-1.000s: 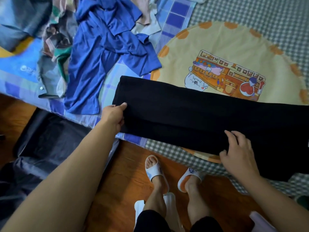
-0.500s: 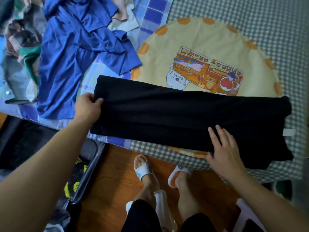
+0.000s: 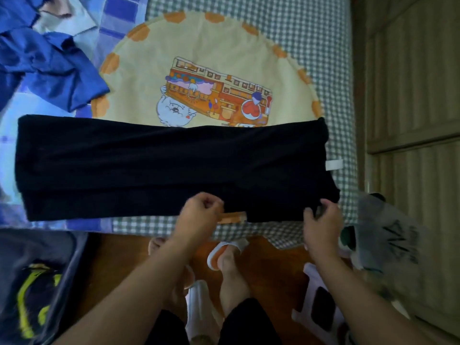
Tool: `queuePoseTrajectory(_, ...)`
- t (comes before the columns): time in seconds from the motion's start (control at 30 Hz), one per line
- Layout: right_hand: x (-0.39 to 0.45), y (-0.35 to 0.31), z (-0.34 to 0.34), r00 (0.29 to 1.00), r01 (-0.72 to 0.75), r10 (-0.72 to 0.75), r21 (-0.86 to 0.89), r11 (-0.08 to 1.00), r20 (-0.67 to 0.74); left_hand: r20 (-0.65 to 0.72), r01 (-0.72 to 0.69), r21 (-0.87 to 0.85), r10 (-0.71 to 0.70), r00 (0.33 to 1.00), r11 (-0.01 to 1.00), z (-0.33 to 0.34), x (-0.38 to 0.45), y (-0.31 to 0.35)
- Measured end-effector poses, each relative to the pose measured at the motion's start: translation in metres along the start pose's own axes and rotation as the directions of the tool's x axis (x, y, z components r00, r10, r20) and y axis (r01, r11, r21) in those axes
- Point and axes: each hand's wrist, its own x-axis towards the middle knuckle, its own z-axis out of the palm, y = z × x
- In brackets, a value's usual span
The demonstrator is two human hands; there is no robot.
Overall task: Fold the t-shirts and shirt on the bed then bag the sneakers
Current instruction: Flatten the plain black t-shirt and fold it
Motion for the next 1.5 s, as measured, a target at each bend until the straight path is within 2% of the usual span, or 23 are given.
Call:
queuePoseTrajectory(0.03,0.006,-0.003,-0.001,0.989,-0.149,0.145,0.140,0.979,0.036,0.058,0.054,-0.042,-0.052,0.997,0.998,0.027,0.002,0.002)
queuePoseTrajectory(0.1,0.015,-0.003,-0.005,0.950,-0.301,0.264,0.270,0.915,0.166,0.067,0.109,-0.089,-0.103,0.992,0.990,0.068,0.007,0.010)
queuePoseTrajectory(0.2,0.017,0.001,-0.017,0.896,-0.370,0.244,0.321,0.872,0.370,-0.025,0.144,-0.162,-0.150,0.988,0.976,0.101,0.012,0.017)
queuePoseTrajectory(0.37,-0.010,0.008,-0.038,0.787,-0.554,0.241,0.480,0.681,0.568,-0.144,0.154,-0.257,-0.196,0.970,0.954,0.097,0.001,0.008)
queuePoseTrajectory(0.43,-0.016,0.016,-0.036,0.716,-0.610,0.247,0.412,0.676,0.653,-0.108,0.179,-0.331,-0.226,0.968,0.927,0.090,-0.002,0.003)
queuePoseTrajectory(0.47,-0.015,0.019,-0.035,0.693,-0.604,0.260,0.344,0.719,0.673,-0.082,0.200,-0.328,-0.239,0.968,0.923,0.089,-0.001,0.000)
queuePoseTrajectory(0.6,0.010,0.019,-0.032,0.671,-0.421,0.286,0.034,0.906,0.684,-0.024,0.247,-0.208,-0.257,0.966,0.946,0.087,0.014,-0.003)
queuePoseTrajectory(0.63,0.019,0.015,-0.036,0.702,-0.298,0.260,-0.058,0.953,0.663,-0.016,0.238,-0.105,-0.241,0.970,0.966,0.085,0.017,-0.003)
queuePoseTrajectory(0.7,0.038,0.003,-0.048,0.863,-0.030,0.114,-0.175,0.984,0.492,-0.027,0.191,0.243,-0.191,0.981,0.951,0.075,0.014,0.002)
queuePoseTrajectory(0.73,0.047,-0.008,-0.054,0.932,0.059,-0.001,-0.149,0.987,0.362,-0.091,0.153,0.388,-0.127,0.988,0.909,0.067,0.010,0.006)
queuePoseTrajectory(0.77,0.056,-0.022,-0.059,0.965,0.145,-0.117,-0.102,0.984,0.234,-0.195,0.101,0.466,-0.009,0.981,0.879,0.055,0.008,0.011)
queuePoseTrajectory(0.8,0.066,-0.037,-0.058,0.962,0.250,-0.240,-0.074,0.965,0.129,-0.299,0.018,0.494,0.150,0.942,0.869,0.040,0.005,0.017)
queuePoseTrajectory(0.83,0.077,-0.051,-0.052,0.926,0.376,-0.371,-0.090,0.922,0.065,-0.387,-0.084,0.522,0.324,0.863,0.849,0.023,0.008,0.021)
queuePoseTrajectory(0.9,0.103,-0.075,-0.027,0.806,0.586,-0.591,-0.201,0.785,0.040,-0.412,-0.210,0.675,0.598,0.688,0.707,-0.018,0.028,0.027)
queuePoseTrajectory(0.93,0.116,-0.082,-0.011,0.763,0.634,-0.643,-0.261,0.728,0.063,-0.382,-0.200,0.752,0.663,0.644,0.628,-0.045,0.048,0.027)
queuePoseTrajectory(1.0,0.143,-0.094,0.012,0.750,0.647,-0.643,-0.372,0.665,0.154,-0.316,-0.114,0.856,0.684,0.657,0.505,-0.105,0.088,0.029)
queuePoseTrajectory(1.07,0.159,-0.093,0.027,0.781,0.612,-0.579,-0.470,0.635,0.235,-0.252,-0.022,0.920,0.634,0.731,0.390,-0.160,0.117,0.029)
queuePoseTrajectory(1.13,0.163,-0.087,0.040,0.785,0.598,-0.570,-0.539,0.594,0.244,-0.228,0.059,0.950,0.555,0.800,0.307,-0.197,0.130,0.027)
queuePoseTrajectory(1.23,0.157,-0.083,0.053,0.793,0.569,-0.572,-0.587,0.576,0.208,-0.156,0.070,0.982,0.535,0.831,0.177,-0.222,0.132,0.026)
queuePoseTrajectory(1.27,0.156,-0.082,0.055,0.797,0.564,-0.569,-0.589,0.579,0.203,-0.147,0.068,0.984,0.539,0.829,0.165,-0.227,0.131,0.026)
queuePoseTrajectory(1.33,0.157,-0.082,0.053,0.811,0.545,-0.549,-0.598,0.588,0.200,-0.220,0.120,0.970,0.555,0.802,0.211,-0.236,0.131,0.025)
queuePoseTrajectory(1.43,0.163,-0.081,0.047,0.850,0.499,-0.487,-0.601,0.624,0.201,-0.425,0.236,0.891,0.535,0.730,0.387,-0.228,0.132,0.022)
queuePoseTrajectory(1.5,0.167,-0.081,0.044,0.859,0.488,-0.472,-0.598,0.636,0.199,-0.451,0.182,0.870,0.591,0.669,0.459,-0.213,0.129,0.016)
